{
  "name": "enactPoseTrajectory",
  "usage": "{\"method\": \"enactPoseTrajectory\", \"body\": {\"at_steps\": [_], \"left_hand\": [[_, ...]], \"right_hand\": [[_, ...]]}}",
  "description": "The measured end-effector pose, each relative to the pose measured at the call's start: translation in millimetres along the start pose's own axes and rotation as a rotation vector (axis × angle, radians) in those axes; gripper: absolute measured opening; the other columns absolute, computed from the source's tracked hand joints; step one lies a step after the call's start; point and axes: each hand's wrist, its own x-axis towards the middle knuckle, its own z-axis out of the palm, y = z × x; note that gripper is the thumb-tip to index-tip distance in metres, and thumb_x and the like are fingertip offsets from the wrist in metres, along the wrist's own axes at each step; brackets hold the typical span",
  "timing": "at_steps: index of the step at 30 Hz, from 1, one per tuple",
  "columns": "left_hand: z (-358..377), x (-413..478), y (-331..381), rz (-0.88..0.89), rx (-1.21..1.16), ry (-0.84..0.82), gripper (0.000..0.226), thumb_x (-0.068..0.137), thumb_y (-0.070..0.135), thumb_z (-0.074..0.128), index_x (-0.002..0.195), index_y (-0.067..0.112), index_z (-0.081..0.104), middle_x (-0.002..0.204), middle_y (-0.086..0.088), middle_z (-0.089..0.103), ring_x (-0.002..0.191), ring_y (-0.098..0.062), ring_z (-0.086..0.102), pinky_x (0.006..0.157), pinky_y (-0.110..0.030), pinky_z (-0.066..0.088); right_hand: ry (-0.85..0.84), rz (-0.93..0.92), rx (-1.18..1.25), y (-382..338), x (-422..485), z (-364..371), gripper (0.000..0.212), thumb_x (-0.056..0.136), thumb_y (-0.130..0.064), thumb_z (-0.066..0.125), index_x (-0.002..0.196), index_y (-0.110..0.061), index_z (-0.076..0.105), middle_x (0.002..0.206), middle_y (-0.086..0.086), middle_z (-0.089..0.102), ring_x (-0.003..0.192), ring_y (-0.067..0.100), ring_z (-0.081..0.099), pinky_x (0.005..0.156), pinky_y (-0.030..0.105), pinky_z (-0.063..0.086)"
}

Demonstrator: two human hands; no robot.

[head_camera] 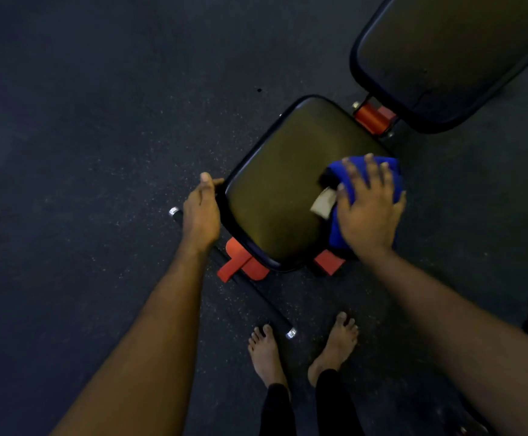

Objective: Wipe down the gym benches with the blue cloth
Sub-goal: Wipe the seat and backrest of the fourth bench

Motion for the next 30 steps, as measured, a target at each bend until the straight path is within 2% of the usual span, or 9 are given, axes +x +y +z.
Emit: {"method": "enactPoseTrajectory", "body": {"at_steps": [5, 10, 13, 16, 18, 20, 24, 27, 30], "left_hand": [[-3.2, 1.1, 2.4, 0.035, 0.093, -0.027, 0.064, 0.1, 0.058, 0.02, 0.125, 0.019, 0.064, 0.129, -0.005, 0.063, 0.121, -0.018, 0.056, 0.108, -0.043, 0.042], [-13.5, -2.7, 25.7, 0.199, 0.142, 0.077, 0.034, 0.106, 0.029, 0.036, 0.118, 0.015, 0.064, 0.113, -0.002, 0.066, 0.101, -0.012, 0.062, 0.091, -0.03, 0.05], [-16.0, 0.3, 46.8, 0.273, 0.111, -0.091, 0.035, 0.096, -0.001, 0.045, 0.118, 0.019, 0.064, 0.112, 0.005, 0.066, 0.099, 0.002, 0.06, 0.091, -0.02, 0.05], [-10.6, -2.2, 72.0, 0.363, 0.16, -0.445, 0.066, 0.076, -0.018, 0.046, 0.128, 0.019, 0.061, 0.123, 0.007, 0.064, 0.115, 0.003, 0.057, 0.1, -0.017, 0.044], [-3.7, -9.5, 87.5, 0.379, 0.231, -0.69, 0.068, 0.077, -0.017, 0.047, 0.135, 0.017, 0.057, 0.133, 0.003, 0.06, 0.124, -0.002, 0.053, 0.103, -0.016, 0.041], [4.4, -15.4, 97.8, 0.344, 0.298, -0.8, 0.047, 0.085, -0.012, 0.055, 0.128, 0.006, 0.059, 0.125, -0.005, 0.063, 0.118, -0.01, 0.056, 0.098, -0.019, 0.044], [11.8, -12.3, 97.9, 0.355, 0.487, -0.699, 0.02, 0.089, 0.015, 0.065, 0.104, 0.004, 0.059, 0.097, -0.015, 0.065, 0.092, -0.024, 0.061, 0.089, -0.047, 0.049], [6.4, -12.5, 108.8, 0.345, 0.525, -0.619, 0.03, 0.09, 0.035, 0.068, 0.091, 0.007, 0.058, 0.079, -0.008, 0.059, 0.073, -0.019, 0.054, 0.071, -0.041, 0.049], [3.6, -16.6, 135.2, 0.333, 0.646, -0.604, 0.043, 0.086, 0.047, 0.069, 0.089, 0.005, 0.063, 0.081, -0.012, 0.063, 0.072, -0.02, 0.058, 0.065, -0.036, 0.047]], "right_hand": [[0.044, 0.265, 0.215, 8.2, 42.6, -9.4, 0.047, 0.101, -0.033, 0.046, 0.147, -0.03, 0.044, 0.162, 0.002, 0.027, 0.149, 0.03, 0.02, 0.11, 0.054, 0.034], [0.08, -0.03, 0.062, -46.3, -39.9, -7.0, 0.051, 0.09, -0.02, 0.058, 0.139, -0.029, 0.052, 0.153, 0.001, 0.043, 0.138, 0.028, 0.039, 0.096, 0.048, 0.043], [-0.003, -0.125, 0.693, -54.0, -64.4, -15.7, 0.047, 0.086, -0.004, 0.059, 0.127, -0.025, 0.062, 0.136, -0.005, 0.059, 0.127, 0.017, 0.051, 0.104, 0.038, 0.044], [-0.262, 0.109, 1.572, -58.7, -58.3, -44.9, 0.03, 0.084, -0.007, 0.059, 0.112, -0.019, 0.06, 0.114, -0.001, 0.065, 0.107, 0.014, 0.06, 0.098, 0.029, 0.047], [-0.409, 0.255, 1.88, -59.4, -54.1, -60.0, 0.025, 0.086, -0.01, 0.061, 0.109, -0.014, 0.054, 0.106, 0.005, 0.063, 0.098, 0.017, 0.062, 0.087, 0.027, 0.052], [-0.5, 0.325, 2.036, -61.6, -49.4, -66.6, 0.023, 0.088, -0.013, 0.056, 0.111, -0.011, 0.053, 0.104, 0.011, 0.064, 0.093, 0.021, 0.064, 0.083, 0.029, 0.054], [-0.549, 0.375, 2.036, -61.0, -43.4, -69.7, 0.017, 0.09, -0.018, 0.054, 0.106, -0.012, 0.053, 0.098, 0.01, 0.065, 0.09, 0.021, 0.063, 0.083, 0.031, 0.054], [-0.588, 0.416, 1.99, -46.1, -42.4, -80.7, 0.017, 0.092, -0.025, 0.053, 0.104, -0.013, 0.057, 0.101, 0.007, 0.068, 0.1, 0.021, 0.063, 0.091, 0.035, 0.053], [-0.811, 0.318, 1.775, -29.6, -41.1, -97.5, 0.046, 0.097, -0.042, 0.042, 0.128, -0.013, 0.06, 0.12, 0.007, 0.07, 0.11, 0.02, 0.067, 0.089, 0.033, 0.055]]}}
